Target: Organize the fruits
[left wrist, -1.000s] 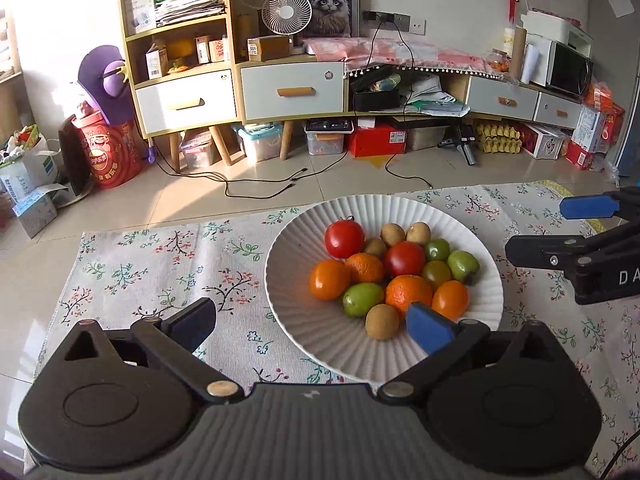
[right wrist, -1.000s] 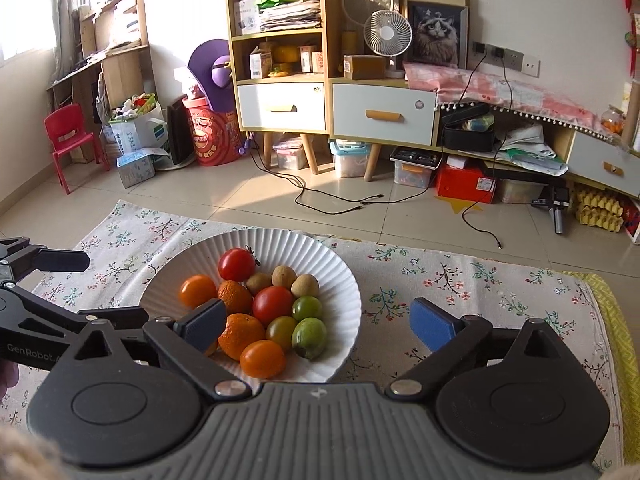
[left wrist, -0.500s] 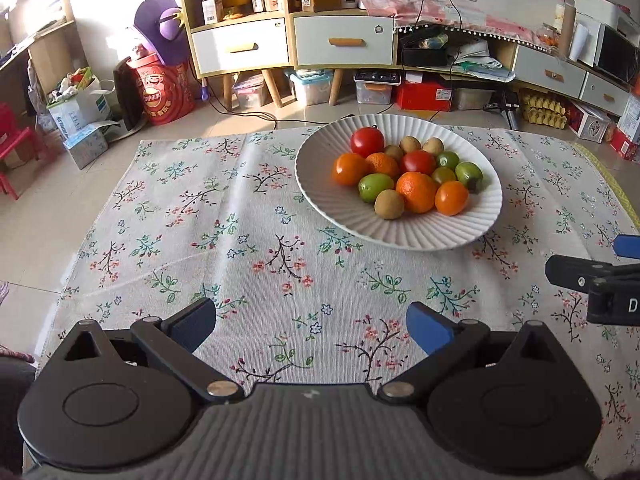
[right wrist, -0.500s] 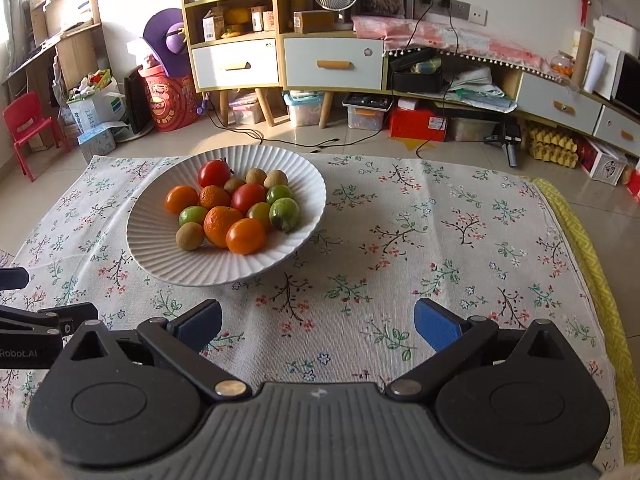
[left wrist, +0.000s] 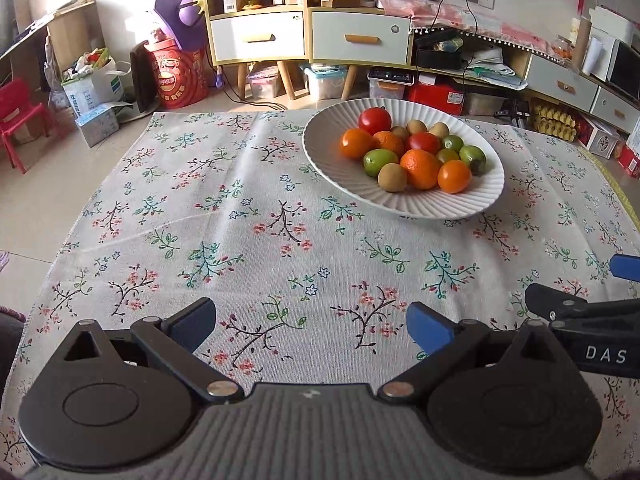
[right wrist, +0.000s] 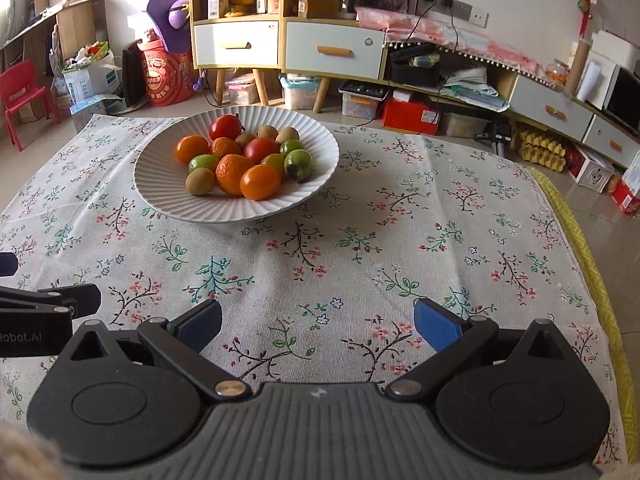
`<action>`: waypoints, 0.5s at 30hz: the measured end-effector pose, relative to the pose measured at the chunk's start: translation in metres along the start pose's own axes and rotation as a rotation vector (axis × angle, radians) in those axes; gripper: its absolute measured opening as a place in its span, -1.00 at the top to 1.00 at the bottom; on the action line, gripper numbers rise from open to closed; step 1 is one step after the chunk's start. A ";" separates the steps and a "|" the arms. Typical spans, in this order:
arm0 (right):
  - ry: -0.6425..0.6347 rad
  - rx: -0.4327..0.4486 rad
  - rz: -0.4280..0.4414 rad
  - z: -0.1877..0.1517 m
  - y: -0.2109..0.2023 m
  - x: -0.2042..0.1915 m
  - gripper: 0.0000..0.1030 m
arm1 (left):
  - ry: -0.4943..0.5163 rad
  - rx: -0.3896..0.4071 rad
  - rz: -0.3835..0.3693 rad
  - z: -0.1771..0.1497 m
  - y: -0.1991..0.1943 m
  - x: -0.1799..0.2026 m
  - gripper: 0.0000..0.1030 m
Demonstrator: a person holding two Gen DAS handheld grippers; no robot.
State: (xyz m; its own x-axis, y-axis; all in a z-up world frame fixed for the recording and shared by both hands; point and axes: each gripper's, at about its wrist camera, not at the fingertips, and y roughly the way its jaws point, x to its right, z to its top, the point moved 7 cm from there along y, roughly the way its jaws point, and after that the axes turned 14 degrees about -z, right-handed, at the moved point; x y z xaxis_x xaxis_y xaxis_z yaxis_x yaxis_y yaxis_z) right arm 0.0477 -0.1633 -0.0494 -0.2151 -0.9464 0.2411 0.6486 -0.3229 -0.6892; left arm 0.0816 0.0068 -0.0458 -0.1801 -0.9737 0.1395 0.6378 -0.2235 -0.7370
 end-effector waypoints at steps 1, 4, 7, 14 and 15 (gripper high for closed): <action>-0.011 0.006 -0.005 -0.001 0.000 -0.001 -0.99 | 0.002 0.003 0.005 -0.002 -0.001 -0.001 -0.84; -0.014 -0.002 0.003 -0.004 -0.001 -0.002 -0.99 | -0.007 -0.002 0.010 -0.006 -0.002 -0.002 -0.84; -0.015 -0.017 0.016 -0.007 -0.003 -0.004 -0.99 | -0.018 -0.010 -0.005 -0.006 -0.002 -0.001 -0.84; -0.025 -0.009 0.016 -0.007 -0.008 -0.007 -0.99 | -0.017 0.001 -0.012 -0.004 -0.006 0.002 -0.84; -0.025 -0.005 0.014 -0.006 -0.009 -0.007 -0.99 | -0.017 0.003 -0.014 -0.003 -0.006 0.002 -0.84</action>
State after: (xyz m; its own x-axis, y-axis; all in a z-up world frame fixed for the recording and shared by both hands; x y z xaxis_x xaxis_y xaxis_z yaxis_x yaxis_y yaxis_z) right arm 0.0386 -0.1539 -0.0488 -0.1874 -0.9504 0.2484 0.6477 -0.3097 -0.6961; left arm 0.0748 0.0067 -0.0429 -0.1757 -0.9712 0.1610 0.6375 -0.2368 -0.7331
